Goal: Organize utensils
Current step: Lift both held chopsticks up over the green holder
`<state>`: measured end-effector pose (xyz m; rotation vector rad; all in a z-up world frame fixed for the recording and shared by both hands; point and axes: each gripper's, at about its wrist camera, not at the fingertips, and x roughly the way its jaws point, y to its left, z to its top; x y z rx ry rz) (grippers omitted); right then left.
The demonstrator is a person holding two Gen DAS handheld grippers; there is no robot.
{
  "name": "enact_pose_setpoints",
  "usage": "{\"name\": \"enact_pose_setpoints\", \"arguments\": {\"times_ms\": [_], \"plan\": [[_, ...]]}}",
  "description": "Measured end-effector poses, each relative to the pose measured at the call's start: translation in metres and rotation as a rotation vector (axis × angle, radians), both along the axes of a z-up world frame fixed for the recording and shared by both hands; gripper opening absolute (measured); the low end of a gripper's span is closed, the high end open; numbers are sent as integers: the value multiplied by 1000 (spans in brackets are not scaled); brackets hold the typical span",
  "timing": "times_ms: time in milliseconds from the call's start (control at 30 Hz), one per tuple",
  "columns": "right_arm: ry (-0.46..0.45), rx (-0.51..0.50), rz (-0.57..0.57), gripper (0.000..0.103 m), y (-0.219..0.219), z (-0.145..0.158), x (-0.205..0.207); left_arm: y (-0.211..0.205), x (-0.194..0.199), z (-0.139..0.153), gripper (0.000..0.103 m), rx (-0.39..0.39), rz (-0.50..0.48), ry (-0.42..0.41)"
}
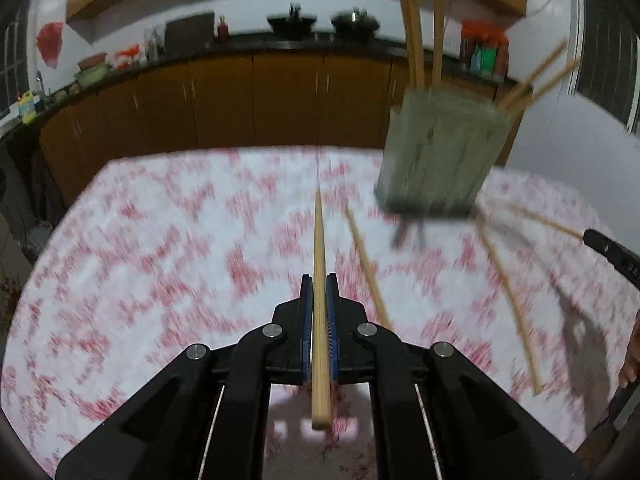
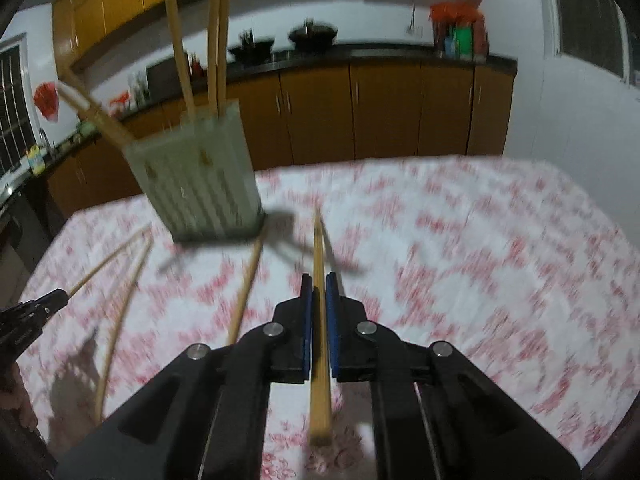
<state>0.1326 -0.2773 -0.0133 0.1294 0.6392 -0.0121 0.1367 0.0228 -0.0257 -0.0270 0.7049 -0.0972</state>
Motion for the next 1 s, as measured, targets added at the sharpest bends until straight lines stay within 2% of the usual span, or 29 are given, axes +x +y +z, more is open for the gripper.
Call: {"name": "enact_pose_setpoints", "arguments": {"times_ms": [200,367,467,767,867,1000], "plan": [[-109,-18,-15,8,-3,33,-7,3,3,45,7,-62,11,-113],[-143,-5,-26,8,-6,45,-7,2,8,63,7,-66,14,-149],[-182,27,-12,8,-10,62,-10,3,7,77,7,-67,-6,-177],[-304,156,124,8,-3,131,-27,-6,-3,124,7,-136,-94,-252],[-359,166,162,8,7,153,-29,-16,-5,141,7,-155,-121,-301],[-415,133,175,8,21,174,-24,-28,-3,165,7,-174,-122,-386]]}}
